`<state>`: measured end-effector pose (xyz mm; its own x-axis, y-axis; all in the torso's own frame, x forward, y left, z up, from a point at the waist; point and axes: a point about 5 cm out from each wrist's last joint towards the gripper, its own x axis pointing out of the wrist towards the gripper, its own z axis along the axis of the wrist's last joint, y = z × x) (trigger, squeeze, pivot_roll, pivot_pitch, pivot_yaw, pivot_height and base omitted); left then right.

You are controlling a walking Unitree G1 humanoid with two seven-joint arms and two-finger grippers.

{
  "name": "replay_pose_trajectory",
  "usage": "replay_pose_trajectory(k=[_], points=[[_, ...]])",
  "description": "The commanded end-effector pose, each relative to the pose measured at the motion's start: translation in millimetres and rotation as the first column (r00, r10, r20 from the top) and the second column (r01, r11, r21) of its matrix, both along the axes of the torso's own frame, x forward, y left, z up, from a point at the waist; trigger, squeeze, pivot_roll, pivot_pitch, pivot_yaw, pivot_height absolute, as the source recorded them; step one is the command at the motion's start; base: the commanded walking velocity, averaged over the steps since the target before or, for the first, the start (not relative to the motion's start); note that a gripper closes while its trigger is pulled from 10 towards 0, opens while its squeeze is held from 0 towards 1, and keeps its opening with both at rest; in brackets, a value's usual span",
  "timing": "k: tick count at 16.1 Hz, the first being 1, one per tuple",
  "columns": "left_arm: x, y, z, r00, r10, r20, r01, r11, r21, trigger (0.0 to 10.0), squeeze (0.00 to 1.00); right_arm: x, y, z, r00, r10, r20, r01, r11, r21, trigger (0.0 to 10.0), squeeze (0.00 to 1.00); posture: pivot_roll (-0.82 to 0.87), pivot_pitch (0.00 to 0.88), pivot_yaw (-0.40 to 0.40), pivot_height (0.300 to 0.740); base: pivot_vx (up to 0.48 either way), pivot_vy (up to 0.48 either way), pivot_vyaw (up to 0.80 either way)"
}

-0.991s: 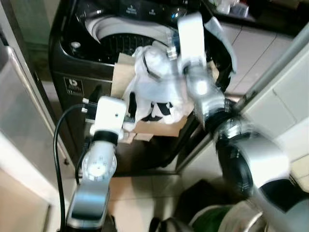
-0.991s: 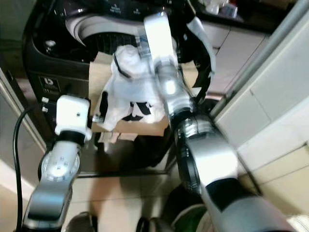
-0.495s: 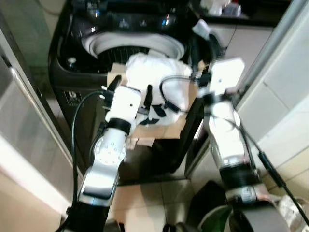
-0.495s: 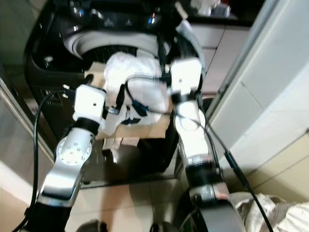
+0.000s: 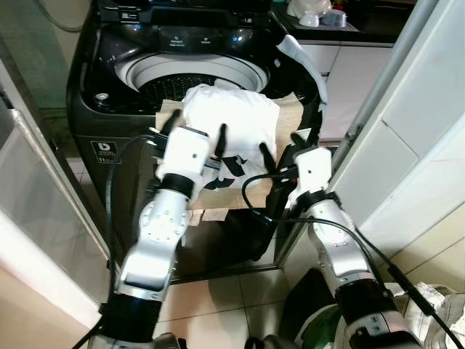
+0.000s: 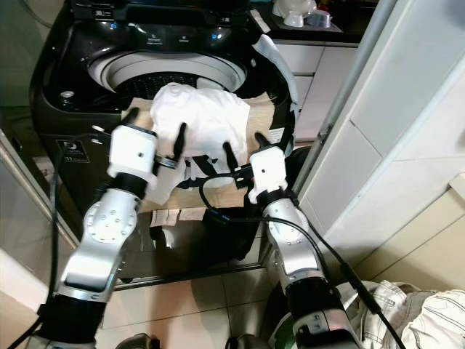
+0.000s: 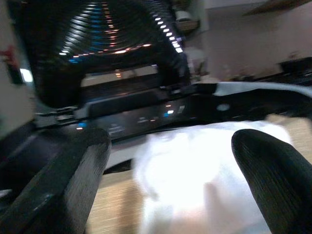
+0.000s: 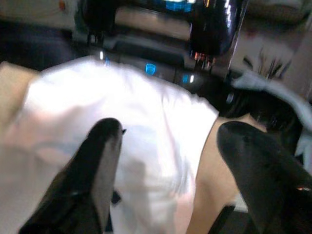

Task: Clothes washing

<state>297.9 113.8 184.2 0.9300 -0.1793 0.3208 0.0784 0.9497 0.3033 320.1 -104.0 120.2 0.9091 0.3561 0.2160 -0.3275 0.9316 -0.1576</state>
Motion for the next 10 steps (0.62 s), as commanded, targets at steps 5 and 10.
replay_pose_trajectory(k=[5, 10], points=[[-16.5, 49.4, -24.9, 0.989, 0.114, -0.095, -0.106, 0.991, 0.077, 10.0, 0.00, 13.7, -5.9, 4.1, 0.998, -0.060, -0.009, 0.060, 0.998, 0.014, 10.0, 1.00, 0.04, 0.000, -0.059, 0.740, 0.000, 0.000, 0.00], [-60.0, 65.5, -80.5, 0.936, 0.063, -0.345, -0.060, 0.998, 0.021, 10.0, 0.00, 11.4, -9.7, -1.5, 0.997, -0.083, -0.006, 0.083, 0.996, 0.010, 10.0, 1.00, 0.04, 0.000, -0.043, 0.740, 0.000, 0.000, 0.00]])
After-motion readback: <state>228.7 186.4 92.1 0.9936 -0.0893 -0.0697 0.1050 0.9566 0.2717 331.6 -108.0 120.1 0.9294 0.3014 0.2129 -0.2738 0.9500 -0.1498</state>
